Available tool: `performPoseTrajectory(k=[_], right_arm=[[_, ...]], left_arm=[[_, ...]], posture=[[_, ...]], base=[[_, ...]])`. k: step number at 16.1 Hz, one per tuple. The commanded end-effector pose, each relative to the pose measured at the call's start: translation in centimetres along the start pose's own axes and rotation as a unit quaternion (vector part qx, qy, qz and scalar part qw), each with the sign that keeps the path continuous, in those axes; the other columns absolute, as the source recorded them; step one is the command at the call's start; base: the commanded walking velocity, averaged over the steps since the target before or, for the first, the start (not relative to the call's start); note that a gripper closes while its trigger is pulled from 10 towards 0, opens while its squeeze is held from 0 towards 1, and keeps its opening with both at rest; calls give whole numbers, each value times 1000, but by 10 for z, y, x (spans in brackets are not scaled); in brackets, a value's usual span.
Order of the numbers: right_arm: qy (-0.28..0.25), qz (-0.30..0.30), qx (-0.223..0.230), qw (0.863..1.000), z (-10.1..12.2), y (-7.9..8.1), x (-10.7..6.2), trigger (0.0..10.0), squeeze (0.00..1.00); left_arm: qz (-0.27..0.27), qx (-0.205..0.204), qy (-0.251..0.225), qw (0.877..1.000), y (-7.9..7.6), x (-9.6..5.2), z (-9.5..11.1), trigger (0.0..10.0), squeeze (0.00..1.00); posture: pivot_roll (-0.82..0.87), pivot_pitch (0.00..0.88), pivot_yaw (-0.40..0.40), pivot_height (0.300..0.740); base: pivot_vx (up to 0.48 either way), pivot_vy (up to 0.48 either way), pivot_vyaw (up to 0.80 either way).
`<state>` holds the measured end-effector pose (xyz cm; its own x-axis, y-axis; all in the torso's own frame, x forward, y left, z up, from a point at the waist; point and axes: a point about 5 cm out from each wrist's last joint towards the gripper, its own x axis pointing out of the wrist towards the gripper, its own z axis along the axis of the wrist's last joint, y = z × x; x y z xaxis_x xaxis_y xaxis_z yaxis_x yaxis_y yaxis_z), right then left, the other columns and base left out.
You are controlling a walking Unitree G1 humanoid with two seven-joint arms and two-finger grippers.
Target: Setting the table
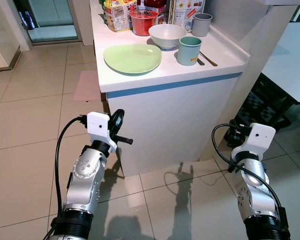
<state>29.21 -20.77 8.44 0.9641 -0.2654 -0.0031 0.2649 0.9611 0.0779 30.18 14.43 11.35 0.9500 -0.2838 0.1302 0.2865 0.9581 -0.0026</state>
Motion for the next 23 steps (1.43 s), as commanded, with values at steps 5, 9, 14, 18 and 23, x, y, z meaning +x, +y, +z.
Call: performPoseTrajectory(k=[5,9,14,18,23], right_arm=[[-3,1,-7,1000,-2,-2,-1,10000,0],[-2,4,-9,1000,-2,-1,0,10000,0],[-2,8,-16,1000,-4,-1,-1,10000,0],[-5,11,-18,1000,-3,0,0,10000,0],[-6,13,-23,1000,-3,3,3,10000,0]], left_arm=[[-7,7,-12,1000,0,6,7,10000,0],[-7,7,-15,1000,-2,7,8,10000,0],[-7,8,-19,1000,-2,7,10,10000,0],[-6,9,-23,1000,-2,10,12,10000,0],[-8,7,-26,1000,-4,10,11,10000,0]], posture=[[19,0,33,740],[17,0,31,740],[19,0,30,740],[16,0,33,740],[11,0,32,740]], base=[[0,0,0],[0,0,0],[121,0,0],[436,0,0],[78,0,0]])
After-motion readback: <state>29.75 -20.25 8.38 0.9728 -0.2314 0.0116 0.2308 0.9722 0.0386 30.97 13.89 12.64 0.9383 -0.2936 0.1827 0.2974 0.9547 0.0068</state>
